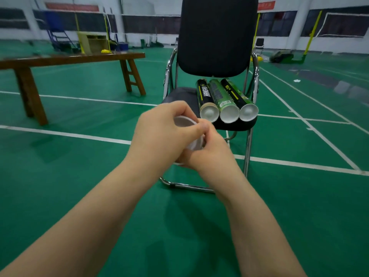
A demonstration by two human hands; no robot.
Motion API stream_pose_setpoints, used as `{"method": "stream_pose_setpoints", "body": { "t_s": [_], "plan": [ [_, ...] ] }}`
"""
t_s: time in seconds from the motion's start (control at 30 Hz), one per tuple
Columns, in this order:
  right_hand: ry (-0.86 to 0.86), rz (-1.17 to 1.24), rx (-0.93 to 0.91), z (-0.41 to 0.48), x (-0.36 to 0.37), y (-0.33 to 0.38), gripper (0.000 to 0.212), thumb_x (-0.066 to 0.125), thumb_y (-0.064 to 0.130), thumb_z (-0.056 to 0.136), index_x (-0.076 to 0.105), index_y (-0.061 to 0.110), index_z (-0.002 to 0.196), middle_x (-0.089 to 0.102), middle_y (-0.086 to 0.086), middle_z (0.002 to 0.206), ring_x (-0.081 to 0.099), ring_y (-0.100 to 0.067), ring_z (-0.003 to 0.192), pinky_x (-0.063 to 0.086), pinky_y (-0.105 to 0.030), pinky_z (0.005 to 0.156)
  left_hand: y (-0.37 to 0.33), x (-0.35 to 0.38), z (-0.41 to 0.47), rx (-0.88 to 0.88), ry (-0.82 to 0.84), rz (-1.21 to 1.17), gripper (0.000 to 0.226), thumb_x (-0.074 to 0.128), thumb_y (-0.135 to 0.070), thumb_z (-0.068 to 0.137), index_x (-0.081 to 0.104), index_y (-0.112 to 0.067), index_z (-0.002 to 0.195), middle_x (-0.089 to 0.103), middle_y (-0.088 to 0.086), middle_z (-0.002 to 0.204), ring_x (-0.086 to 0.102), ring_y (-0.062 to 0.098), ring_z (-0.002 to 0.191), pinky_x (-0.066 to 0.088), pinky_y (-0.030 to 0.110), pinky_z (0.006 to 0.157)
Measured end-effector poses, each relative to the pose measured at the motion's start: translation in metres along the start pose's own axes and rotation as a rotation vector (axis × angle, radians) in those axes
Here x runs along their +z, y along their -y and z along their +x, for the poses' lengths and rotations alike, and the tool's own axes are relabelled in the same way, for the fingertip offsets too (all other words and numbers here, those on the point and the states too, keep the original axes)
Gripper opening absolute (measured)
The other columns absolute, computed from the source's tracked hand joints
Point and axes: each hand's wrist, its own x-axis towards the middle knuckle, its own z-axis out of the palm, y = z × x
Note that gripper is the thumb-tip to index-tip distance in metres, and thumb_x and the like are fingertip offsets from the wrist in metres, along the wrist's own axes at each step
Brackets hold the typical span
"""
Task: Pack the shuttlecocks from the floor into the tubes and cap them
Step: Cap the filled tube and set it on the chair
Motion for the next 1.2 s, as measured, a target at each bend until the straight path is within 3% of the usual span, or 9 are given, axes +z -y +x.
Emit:
{"method": "stream_pose_setpoints", "body": {
  "t_s": [0.1, 0.37, 0.5, 0.63, 0.7, 0.83, 0.9, 1.0, 1.2],
  "plan": [
    [-0.043, 0.078, -0.110, 0.023, 0.004, -0.001, 0.051, 0.069, -0.011, 0.071, 0.050, 0.030, 0.093, 0.063, 0.011, 0.088, 0.061, 0.010, 0.067, 0.048, -0.011, 0.056, 0.002, 0.000, 0.021, 0.159, -0.096, 0.054, 0.012, 0.070, -0.035, 0.072, 0.061, -0.029, 0.067, 0.062, -0.007, 0.080, 0.054, 0.007, 0.078, 0.038, 0.017, 0.066],
    [-0.158, 0.042, -0.287, 0.086, -0.008, -0.015, 0.053, 0.068, -0.008, 0.071, 0.047, 0.018, 0.112, 0.062, 0.014, 0.097, 0.061, 0.010, 0.084, 0.047, -0.010, 0.069, 0.024, 0.034, 0.084, 0.347, -0.133, -0.040, 0.010, 0.063, -0.036, 0.076, 0.063, -0.026, 0.075, 0.059, -0.013, 0.080, 0.053, 0.003, 0.081, 0.040, 0.013, 0.074],
    [-0.124, -0.048, -0.296, 0.120, -0.023, -0.034, 0.054, 0.065, -0.013, 0.074, 0.044, 0.018, 0.113, 0.060, 0.012, 0.101, 0.061, 0.011, 0.086, 0.045, -0.007, 0.070, 0.042, 0.061, 0.118, 0.241, -0.061, -0.022, 0.012, 0.063, -0.034, 0.084, 0.057, -0.024, 0.085, 0.058, -0.006, 0.094, 0.051, 0.008, 0.088, 0.034, 0.007, 0.074],
    [-0.133, -0.191, -0.269, 0.140, -0.037, -0.064, 0.047, 0.061, -0.012, 0.081, 0.045, 0.014, 0.117, 0.054, 0.018, 0.093, 0.055, 0.023, 0.075, 0.039, 0.002, 0.059, 0.069, 0.100, 0.137, -0.007, 0.093, -0.041, 0.026, 0.054, -0.041, 0.088, 0.048, -0.022, 0.104, 0.052, 0.004, 0.106, 0.052, 0.021, 0.096, 0.043, 0.030, 0.080],
    [-0.176, -0.280, -0.254, 0.150, -0.041, -0.081, 0.044, 0.060, -0.007, 0.084, 0.046, 0.022, 0.114, 0.055, 0.017, 0.093, 0.054, 0.023, 0.076, 0.038, 0.003, 0.058, 0.083, 0.116, 0.142, -0.017, 0.110, -0.092, 0.024, 0.053, -0.040, 0.089, 0.047, -0.024, 0.105, 0.052, 0.002, 0.109, 0.051, 0.018, 0.094, 0.038, 0.024, 0.075],
    [-0.327, -0.845, -0.275, 0.180, -0.052, -0.122, 0.047, 0.062, 0.012, 0.084, 0.049, 0.023, 0.127, 0.060, 0.003, 0.122, 0.056, -0.006, 0.102, 0.043, -0.017, 0.076, 0.117, 0.146, 0.156, -0.008, 0.117, -0.219, 0.013, 0.052, -0.033, 0.092, 0.048, -0.027, 0.102, 0.050, 0.000, 0.110, 0.051, 0.016, 0.102, 0.042, 0.026, 0.086],
    [-0.462, -1.059, -0.337, 0.196, -0.055, -0.142, 0.044, 0.066, 0.011, 0.079, 0.058, 0.017, 0.122, 0.065, -0.001, 0.115, 0.061, -0.026, 0.099, 0.046, -0.033, 0.075, 0.132, 0.158, 0.167, 0.045, 0.147, -0.183, 0.012, 0.048, -0.030, 0.094, 0.049, -0.027, 0.105, 0.048, 0.000, 0.113, 0.047, 0.012, 0.103, 0.034, 0.016, 0.081],
    [-0.666, -1.260, -0.399, 0.213, -0.056, -0.154, 0.034, 0.066, 0.012, 0.074, 0.067, 0.018, 0.107, 0.070, 0.006, 0.095, 0.058, -0.025, 0.081, 0.032, -0.034, 0.071, 0.148, 0.168, 0.187, 0.132, 0.185, -0.116, 0.018, 0.044, -0.027, 0.096, 0.052, -0.021, 0.111, 0.048, -0.002, 0.111, 0.040, 0.007, 0.101, 0.028, 0.010, 0.074],
    [-0.692, -1.332, -0.484, 0.236, -0.060, -0.156, 0.035, 0.055, 0.009, 0.073, 0.066, 0.018, 0.105, 0.068, 0.006, 0.103, 0.040, -0.020, 0.112, 0.023, -0.039, 0.094, 0.169, 0.179, 0.215, 0.209, 0.170, -0.087, 0.025, 0.039, -0.028, 0.098, 0.052, -0.017, 0.117, 0.051, -0.005, 0.109, 0.041, 0.006, 0.101, 0.024, -0.004, 0.077]
  ]
}}
